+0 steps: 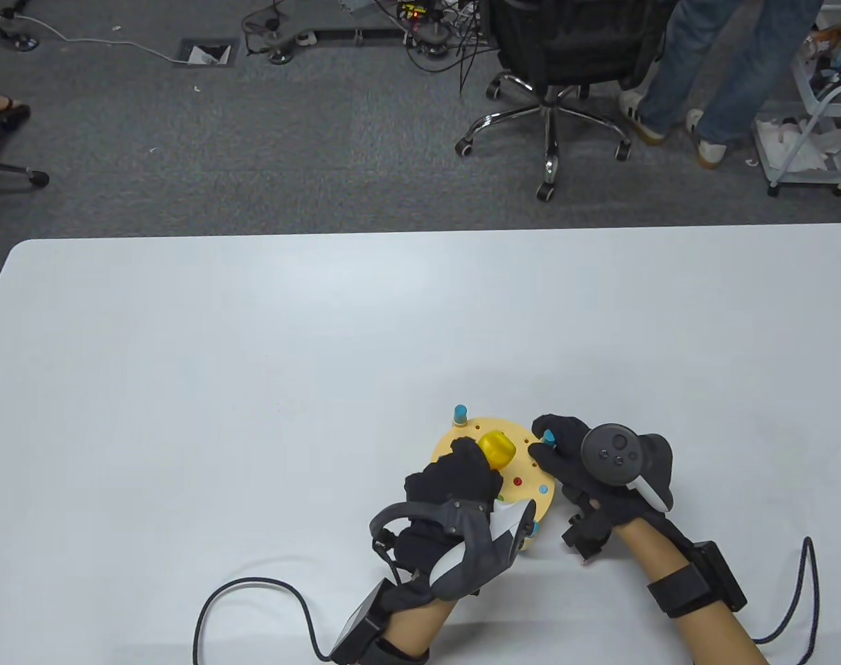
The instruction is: Hammer toy nails into tap bench
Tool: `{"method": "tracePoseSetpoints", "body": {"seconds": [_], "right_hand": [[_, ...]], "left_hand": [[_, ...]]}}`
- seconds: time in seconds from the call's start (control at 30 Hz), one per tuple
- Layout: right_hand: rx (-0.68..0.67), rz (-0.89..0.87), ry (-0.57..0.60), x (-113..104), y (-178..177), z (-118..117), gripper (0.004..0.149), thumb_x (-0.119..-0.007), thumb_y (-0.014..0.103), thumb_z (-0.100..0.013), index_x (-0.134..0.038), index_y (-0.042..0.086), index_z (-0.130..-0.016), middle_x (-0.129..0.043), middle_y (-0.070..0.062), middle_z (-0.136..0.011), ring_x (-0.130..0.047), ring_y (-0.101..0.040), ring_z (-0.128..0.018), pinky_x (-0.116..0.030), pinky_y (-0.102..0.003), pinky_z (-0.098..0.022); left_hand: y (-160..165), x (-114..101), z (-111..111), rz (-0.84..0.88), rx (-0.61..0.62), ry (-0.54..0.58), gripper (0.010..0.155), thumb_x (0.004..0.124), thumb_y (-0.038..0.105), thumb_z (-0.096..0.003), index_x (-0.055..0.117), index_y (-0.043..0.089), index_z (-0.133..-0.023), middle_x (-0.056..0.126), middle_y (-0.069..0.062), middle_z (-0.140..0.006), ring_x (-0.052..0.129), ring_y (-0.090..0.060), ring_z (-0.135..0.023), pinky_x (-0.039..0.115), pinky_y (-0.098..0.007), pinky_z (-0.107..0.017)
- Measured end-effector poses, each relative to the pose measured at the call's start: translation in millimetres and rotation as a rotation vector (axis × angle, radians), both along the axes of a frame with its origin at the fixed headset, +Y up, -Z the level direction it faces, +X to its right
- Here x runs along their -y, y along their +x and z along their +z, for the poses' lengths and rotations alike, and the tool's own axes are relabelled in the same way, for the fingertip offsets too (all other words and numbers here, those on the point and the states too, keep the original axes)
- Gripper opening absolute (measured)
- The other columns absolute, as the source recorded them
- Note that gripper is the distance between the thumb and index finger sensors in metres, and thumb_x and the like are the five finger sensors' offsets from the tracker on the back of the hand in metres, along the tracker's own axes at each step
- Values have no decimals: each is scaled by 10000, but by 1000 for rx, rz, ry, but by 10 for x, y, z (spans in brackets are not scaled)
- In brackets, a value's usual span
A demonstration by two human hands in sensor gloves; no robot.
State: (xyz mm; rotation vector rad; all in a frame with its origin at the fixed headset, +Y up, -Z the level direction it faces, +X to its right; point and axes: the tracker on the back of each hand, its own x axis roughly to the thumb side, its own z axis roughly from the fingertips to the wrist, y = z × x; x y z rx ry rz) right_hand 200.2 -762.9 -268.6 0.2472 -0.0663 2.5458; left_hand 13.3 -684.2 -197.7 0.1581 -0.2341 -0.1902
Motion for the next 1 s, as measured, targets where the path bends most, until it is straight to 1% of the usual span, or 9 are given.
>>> {"method": "tracePoseSetpoints", "body": {"seconds": [0.07, 0.13, 0.17, 0.27, 0.33, 0.5, 0.63, 0.83, 1.0], "right_hand": [[-2, 0, -2, -1, -2, 0, 558, -669, 481, -433, -677, 202, -917, -820, -120, -838, -948, -206, -535, -810, -379, -414], [-3, 4, -4, 0, -5, -1, 558, -669, 479, -434, -677, 200, -916, -820, -121, -838, -949, -204, -534, -810, -379, -414], [-2, 7, -2, 1, -6, 1, 558, -667, 480, -435, -676, 201, -917, -820, -120, -838, -949, -203, -534, -811, -378, -414], [3, 2, -1, 8, -6, 2, 558, -666, 479, -435, -674, 199, -918, -820, -124, -837, -949, -204, -532, -811, -379, -412], [0, 8, -4, 9, -7, 0, 557, -665, 480, -435, -673, 202, -917, -818, -122, -839, -949, -204, -534, -811, -378, -413], [5, 4, -6, 9, -10, 2, 559, -665, 480, -434, -673, 202, -918, -819, -124, -839, -949, -205, -532, -810, -380, -412], [-47, -3, -36, -38, 53, -11, 638, -657, 499, -432, -634, 166, -976, -802, -145, -867, -944, -207, -552, -809, -381, -424], [68, -60, 24, -385, 554, 165, 685, -699, 494, -425, -629, 105, -984, -787, -179, -873, -935, -226, -556, -799, -396, -422], [-27, 343, -41, -39, 541, 413, 613, -743, 470, -416, -687, 146, -934, -830, -136, -829, -946, -199, -538, -813, -384, -423]], "left_hand": [[42, -68, 52, -240, -70, 44, 630, 646, 549, -391, 796, 167, -869, 1022, -85, -484, 1026, -233, -220, 831, -326, -147], [24, -125, 88, -151, -77, 180, 625, 708, 538, -367, 889, 154, -825, 1068, -106, -428, 1038, -259, -163, 843, -341, -109], [45, -49, 46, -96, -13, 66, 626, 805, 466, -347, 964, 41, -778, 1094, -210, -371, 1027, -359, -103, 824, -413, -64], [44, -135, 45, -298, -41, -6, 626, 649, 563, -396, 806, 186, -871, 1029, -58, -502, 1034, -214, -238, 850, -321, -176], [-35, -248, 149, 5, -15, 232, 627, 688, 528, -382, 844, 145, -853, 1042, -114, -475, 1024, -273, -208, 833, -367, -153], [-34, -43, 43, 3, 19, -7, 625, 667, 543, -394, 802, 162, -872, 1017, -106, -504, 1015, -259, -241, 825, -357, -178], [-251, -200, 169, 295, 59, 258, 628, 678, 543, -383, 827, 159, -857, 1034, -108, -487, 1023, -264, -223, 832, -367, -168], [-1003, -174, 57, 596, -15, 201, 631, 667, 552, -394, 805, 164, -872, 1021, -101, -506, 1014, -260, -242, 825, -359, -182], [-1574, 85, -212, 868, -161, 27, 634, 676, 547, -401, 803, 145, -874, 1013, -121, -506, 1005, -274, -239, 814, -362, -179]]}}
